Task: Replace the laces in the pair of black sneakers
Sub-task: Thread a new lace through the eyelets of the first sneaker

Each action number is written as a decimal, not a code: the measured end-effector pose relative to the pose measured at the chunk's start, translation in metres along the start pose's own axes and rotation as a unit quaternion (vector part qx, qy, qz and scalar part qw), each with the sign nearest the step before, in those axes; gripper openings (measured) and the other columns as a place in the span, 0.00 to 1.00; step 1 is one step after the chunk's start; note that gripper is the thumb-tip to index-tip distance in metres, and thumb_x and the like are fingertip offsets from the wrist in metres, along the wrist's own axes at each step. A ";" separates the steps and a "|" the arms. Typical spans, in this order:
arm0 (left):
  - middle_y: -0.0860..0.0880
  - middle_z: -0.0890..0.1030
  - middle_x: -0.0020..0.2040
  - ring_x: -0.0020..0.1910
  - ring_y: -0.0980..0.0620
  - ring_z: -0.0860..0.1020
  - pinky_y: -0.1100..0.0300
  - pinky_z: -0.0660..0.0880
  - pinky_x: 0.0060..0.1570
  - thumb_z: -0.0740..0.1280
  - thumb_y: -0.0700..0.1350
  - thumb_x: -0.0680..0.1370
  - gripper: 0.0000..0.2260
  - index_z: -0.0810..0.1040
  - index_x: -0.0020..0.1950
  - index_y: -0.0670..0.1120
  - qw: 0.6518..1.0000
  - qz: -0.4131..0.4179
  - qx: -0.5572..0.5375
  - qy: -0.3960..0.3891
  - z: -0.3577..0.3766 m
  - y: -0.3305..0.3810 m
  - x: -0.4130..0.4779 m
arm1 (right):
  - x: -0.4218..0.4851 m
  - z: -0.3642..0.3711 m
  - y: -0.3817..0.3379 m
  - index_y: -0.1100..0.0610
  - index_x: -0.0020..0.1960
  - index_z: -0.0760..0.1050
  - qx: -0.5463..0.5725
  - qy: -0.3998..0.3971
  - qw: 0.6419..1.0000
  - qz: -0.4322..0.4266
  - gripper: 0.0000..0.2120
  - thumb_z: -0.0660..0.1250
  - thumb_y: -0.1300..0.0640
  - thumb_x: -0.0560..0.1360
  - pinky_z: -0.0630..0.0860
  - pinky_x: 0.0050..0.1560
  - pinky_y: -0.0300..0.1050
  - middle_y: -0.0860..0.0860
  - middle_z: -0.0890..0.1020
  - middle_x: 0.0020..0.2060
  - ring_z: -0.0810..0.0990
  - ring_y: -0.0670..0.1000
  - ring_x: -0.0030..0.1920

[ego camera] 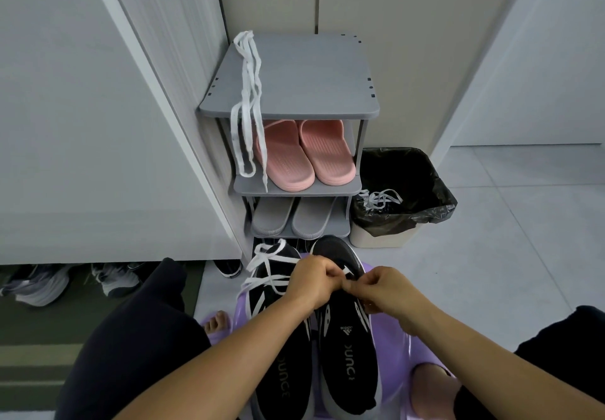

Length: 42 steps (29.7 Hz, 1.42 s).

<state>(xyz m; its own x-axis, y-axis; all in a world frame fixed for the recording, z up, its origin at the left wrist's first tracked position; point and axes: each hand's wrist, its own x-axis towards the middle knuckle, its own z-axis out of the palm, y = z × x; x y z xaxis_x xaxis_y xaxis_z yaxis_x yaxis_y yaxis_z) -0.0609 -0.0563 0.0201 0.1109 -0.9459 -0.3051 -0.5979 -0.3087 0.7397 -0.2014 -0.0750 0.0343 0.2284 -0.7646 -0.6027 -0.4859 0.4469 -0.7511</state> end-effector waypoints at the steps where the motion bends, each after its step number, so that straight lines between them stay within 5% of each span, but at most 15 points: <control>1: 0.47 0.83 0.46 0.42 0.57 0.76 0.67 0.71 0.42 0.71 0.41 0.72 0.05 0.84 0.45 0.42 1.000 -0.002 -0.003 -0.002 0.000 0.001 0.000 | 0.002 -0.001 -0.001 0.62 0.35 0.75 -0.030 0.008 1.000 -0.002 0.09 0.72 0.59 0.69 0.72 0.33 0.42 0.57 0.72 0.29 0.71 0.51 0.29; 5: 0.46 0.83 0.46 0.45 0.53 0.78 0.63 0.72 0.46 0.70 0.41 0.73 0.05 0.83 0.46 0.41 1.000 -0.004 0.016 0.000 0.000 0.001 -0.001 | 0.007 0.002 -0.004 0.64 0.34 0.77 -0.150 0.066 0.986 -0.040 0.05 0.67 0.63 0.67 0.78 0.39 0.49 0.58 0.78 0.32 0.78 0.54 0.33; 8: 0.45 0.83 0.46 0.47 0.49 0.80 0.59 0.74 0.47 0.69 0.41 0.73 0.05 0.83 0.45 0.41 0.999 -0.009 0.031 0.010 0.000 0.000 0.000 | 0.007 0.009 -0.008 0.59 0.39 0.79 -0.298 0.091 0.949 -0.051 0.08 0.69 0.54 0.68 0.70 0.37 0.42 0.55 0.81 0.37 0.80 0.55 0.42; 12: 0.46 0.83 0.45 0.46 0.48 0.80 0.56 0.76 0.47 0.68 0.42 0.74 0.05 0.82 0.43 0.43 0.998 -0.012 0.055 0.034 -0.001 -0.001 -0.001 | 0.011 0.010 -0.018 0.53 0.45 0.80 -0.362 0.090 0.927 -0.042 0.06 0.68 0.54 0.69 0.69 0.41 0.39 0.53 0.82 0.44 0.80 0.55 0.48; 14: 0.49 0.81 0.43 0.45 0.51 0.79 0.60 0.74 0.44 0.69 0.43 0.74 0.04 0.82 0.44 0.44 0.997 -0.009 0.060 0.038 -0.002 -0.002 -0.003 | 0.013 0.006 -0.018 0.53 0.38 0.79 -0.322 0.080 0.942 -0.042 0.02 0.68 0.57 0.69 0.71 0.40 0.40 0.53 0.82 0.39 0.80 0.53 0.43; 17: 0.51 0.78 0.39 0.41 0.53 0.76 0.62 0.71 0.42 0.70 0.43 0.73 0.04 0.82 0.43 0.43 0.999 -0.018 0.026 0.032 -0.005 -0.006 -0.003 | 0.014 0.001 -0.010 0.53 0.29 0.74 -0.147 0.079 0.985 -0.042 0.11 0.69 0.63 0.67 0.72 0.36 0.41 0.52 0.77 0.28 0.75 0.50 0.31; 21: 0.50 0.79 0.38 0.37 0.56 0.77 0.65 0.74 0.42 0.71 0.40 0.72 0.03 0.82 0.43 0.41 0.998 -0.026 -0.060 0.024 -0.006 -0.004 -0.005 | 0.010 -0.006 0.001 0.63 0.35 0.77 0.130 0.033 0.991 0.007 0.06 0.70 0.69 0.69 0.73 0.33 0.39 0.57 0.77 0.30 0.73 0.52 0.32; 25: 0.53 0.78 0.34 0.34 0.60 0.75 0.72 0.70 0.37 0.71 0.41 0.72 0.04 0.83 0.43 0.41 0.996 -0.019 -0.076 0.038 -0.004 -0.002 -0.006 | 0.007 -0.013 0.007 0.62 0.38 0.78 0.244 -0.046 0.967 0.051 0.05 0.67 0.69 0.71 0.77 0.36 0.39 0.55 0.82 0.32 0.79 0.50 0.32; 30: 0.48 0.82 0.42 0.39 0.57 0.76 0.61 0.74 0.47 0.71 0.42 0.73 0.04 0.83 0.44 0.42 0.998 0.006 -0.038 0.045 -0.001 0.002 -0.007 | 0.005 -0.016 0.008 0.64 0.40 0.78 0.242 -0.050 0.969 0.016 0.05 0.66 0.71 0.72 0.77 0.33 0.37 0.55 0.82 0.33 0.81 0.49 0.32; 36: 0.49 0.81 0.38 0.35 0.58 0.76 0.67 0.72 0.41 0.71 0.41 0.72 0.04 0.83 0.44 0.41 0.997 -0.002 -0.064 0.036 0.000 0.004 -0.006 | 0.004 -0.008 0.007 0.63 0.39 0.79 0.141 0.024 0.988 -0.054 0.05 0.68 0.71 0.71 0.79 0.35 0.37 0.56 0.81 0.32 0.79 0.50 0.32; 42: 0.47 0.84 0.42 0.45 0.49 0.80 0.52 0.74 0.52 0.70 0.43 0.73 0.04 0.84 0.43 0.44 0.999 0.010 0.001 0.038 0.003 0.007 -0.006 | 0.003 -0.002 0.008 0.62 0.40 0.79 0.122 0.060 0.988 -0.078 0.05 0.68 0.70 0.71 0.79 0.39 0.40 0.58 0.81 0.33 0.78 0.54 0.35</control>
<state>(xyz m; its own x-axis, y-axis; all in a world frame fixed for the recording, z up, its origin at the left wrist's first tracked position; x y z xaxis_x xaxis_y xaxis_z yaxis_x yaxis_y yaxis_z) -0.0681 -0.0528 0.0257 0.1582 -0.9567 -0.2444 -0.6016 -0.2897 0.7444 -0.2062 -0.0742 0.0269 0.1759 -0.8763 -0.4485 -0.2319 0.4059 -0.8840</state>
